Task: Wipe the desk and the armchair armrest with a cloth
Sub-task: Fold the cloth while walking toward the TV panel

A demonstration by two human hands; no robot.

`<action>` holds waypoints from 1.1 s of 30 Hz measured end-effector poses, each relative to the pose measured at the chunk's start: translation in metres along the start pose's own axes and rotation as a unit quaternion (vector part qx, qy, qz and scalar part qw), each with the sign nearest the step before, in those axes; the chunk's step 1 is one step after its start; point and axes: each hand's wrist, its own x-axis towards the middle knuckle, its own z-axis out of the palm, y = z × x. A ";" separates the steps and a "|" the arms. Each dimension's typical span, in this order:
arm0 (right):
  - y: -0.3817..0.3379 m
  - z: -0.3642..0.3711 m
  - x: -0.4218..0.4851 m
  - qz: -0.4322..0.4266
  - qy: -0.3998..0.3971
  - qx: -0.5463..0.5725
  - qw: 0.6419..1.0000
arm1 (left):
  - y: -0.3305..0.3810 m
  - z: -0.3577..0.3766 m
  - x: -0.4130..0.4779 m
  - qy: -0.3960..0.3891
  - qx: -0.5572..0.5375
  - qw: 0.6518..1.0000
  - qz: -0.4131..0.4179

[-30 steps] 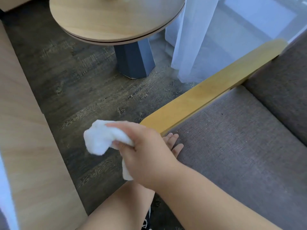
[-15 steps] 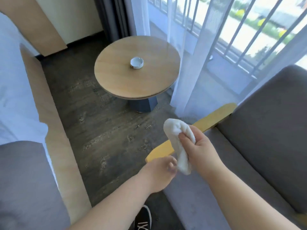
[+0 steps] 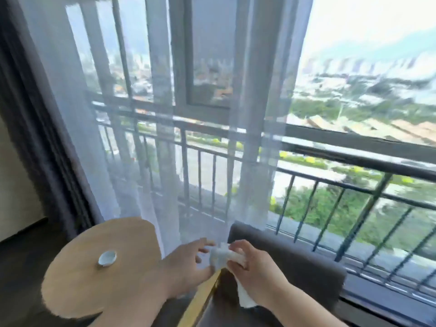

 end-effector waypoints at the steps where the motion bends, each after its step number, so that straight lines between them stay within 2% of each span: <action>1: -0.002 -0.024 -0.006 0.010 0.024 -0.021 0.999 | 0.023 -0.004 0.010 -0.014 0.014 0.999 0.035; 7: 0.004 -0.149 -0.088 0.106 0.175 -0.069 0.976 | 0.168 0.005 0.044 -0.071 0.043 0.965 0.248; 11: 0.018 -0.212 -0.190 0.175 0.263 -0.094 0.944 | 0.264 0.062 0.036 -0.132 0.073 0.921 0.358; 15: 0.029 -0.254 -0.332 0.252 0.341 -0.124 0.897 | 0.363 0.144 -0.014 -0.203 0.086 0.864 0.452; 20: 0.006 -0.263 -0.539 0.350 0.451 -0.147 0.808 | 0.467 0.248 -0.153 -0.306 0.031 0.765 0.565; 23: -0.022 -0.242 -0.666 0.401 0.500 -0.166 0.749 | 0.509 0.296 -0.263 -0.353 0.013 0.684 0.638; 28: -0.087 -0.181 -0.865 0.470 0.569 -0.150 0.658 | 0.550 0.358 -0.460 -0.435 -0.020 0.544 0.717; 31: -0.129 -0.141 -0.973 0.508 0.596 -0.135 0.608 | 0.559 0.393 -0.587 -0.464 -0.026 0.480 0.744; 33: -0.155 -0.116 -1.038 0.534 0.605 -0.142 0.573 | 0.561 0.411 -0.665 -0.498 -0.031 0.450 0.740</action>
